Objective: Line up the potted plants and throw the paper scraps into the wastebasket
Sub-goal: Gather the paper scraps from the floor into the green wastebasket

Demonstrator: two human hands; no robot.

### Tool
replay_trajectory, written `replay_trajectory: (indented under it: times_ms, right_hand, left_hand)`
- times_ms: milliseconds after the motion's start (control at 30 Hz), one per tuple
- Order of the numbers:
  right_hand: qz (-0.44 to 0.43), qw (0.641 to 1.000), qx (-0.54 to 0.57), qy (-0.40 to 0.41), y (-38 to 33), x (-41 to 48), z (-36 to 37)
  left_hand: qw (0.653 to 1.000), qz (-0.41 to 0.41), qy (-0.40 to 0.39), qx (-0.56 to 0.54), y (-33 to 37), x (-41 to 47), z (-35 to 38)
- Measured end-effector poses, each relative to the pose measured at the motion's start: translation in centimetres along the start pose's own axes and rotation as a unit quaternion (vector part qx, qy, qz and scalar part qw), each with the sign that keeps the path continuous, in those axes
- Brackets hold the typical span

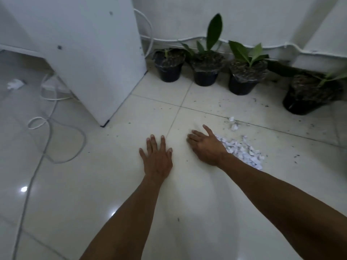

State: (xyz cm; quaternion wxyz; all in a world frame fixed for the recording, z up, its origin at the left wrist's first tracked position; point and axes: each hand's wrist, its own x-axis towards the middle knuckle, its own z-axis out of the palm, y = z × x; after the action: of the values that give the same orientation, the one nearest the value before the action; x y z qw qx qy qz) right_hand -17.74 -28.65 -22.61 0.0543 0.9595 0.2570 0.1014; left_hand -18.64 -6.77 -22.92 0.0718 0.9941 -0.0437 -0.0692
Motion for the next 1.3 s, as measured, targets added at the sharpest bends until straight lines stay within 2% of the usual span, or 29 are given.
replay_trajectory:
  times_ms: [100, 233, 333, 400, 467, 533, 633, 700, 800, 900, 1000, 1167, 1300]
  right_hand:
    - [0.066, 0.997, 0.004, -0.027, 3.4, -3.5, 0.2]
    - [0.160, 0.984, 0.072, 0.025, 6.1, -8.1, -0.8]
    - [0.321, 0.934, 0.143, 0.069, 5.1, -12.2, -2.4]
    - [0.390, 0.902, 0.176, 0.058, 3.4, -15.1, -2.8]
    - [0.388, 0.904, 0.181, 0.010, 2.3, -17.2, -2.4]
    - [0.370, 0.913, 0.174, -0.019, 2.5, -17.5, -1.8]
    - [0.342, 0.922, 0.180, -0.033, 3.8, -15.6, -1.1]
    - [0.336, 0.922, 0.189, -0.034, 5.1, -14.3, -0.5]
    - [0.340, 0.920, 0.195, -0.018, 7.3, -12.6, 0.5]
    - [0.346, 0.910, 0.226, 0.037, 9.1, -11.2, 0.9]
    - [0.331, 0.908, 0.243, 0.080, 10.6, -10.4, 0.9]
    - [0.254, 0.947, 0.193, 0.029, 12.0, -9.7, 1.2]
    - [0.254, 0.947, 0.179, 0.077, 11.9, -10.4, 1.7]
  left_hand:
    - [0.999, 0.036, 0.008, -0.019, 4.4, 1.2, 1.1]
    - [0.991, 0.129, 0.022, -0.011, 9.0, 2.9, 2.1]
    - [0.970, 0.240, 0.031, -0.018, 11.3, 3.4, 2.4]
    - [0.951, 0.303, 0.017, -0.062, 11.9, 3.2, 2.4]
    - [0.929, 0.358, -0.014, -0.094, 12.1, 2.8, 2.1]
    - [0.917, 0.391, -0.027, -0.081, 12.1, 2.8, 1.9]
    - [0.912, 0.409, -0.012, -0.033, 12.5, 3.7, 2.2]
    - [0.919, 0.394, -0.002, -0.030, 13.0, 4.6, 2.6]
    - [0.935, 0.353, 0.020, -0.034, 14.0, 6.4, 2.8]
    - [0.937, 0.333, 0.010, -0.108, 15.0, 8.4, 2.3]
    - [0.918, 0.375, 0.015, -0.131, 15.7, 9.9, 1.4]
    - [0.895, 0.439, -0.005, -0.082, 16.7, 11.0, 1.3]
    - [0.885, 0.455, 0.043, -0.083, 16.2, 11.0, 2.8]
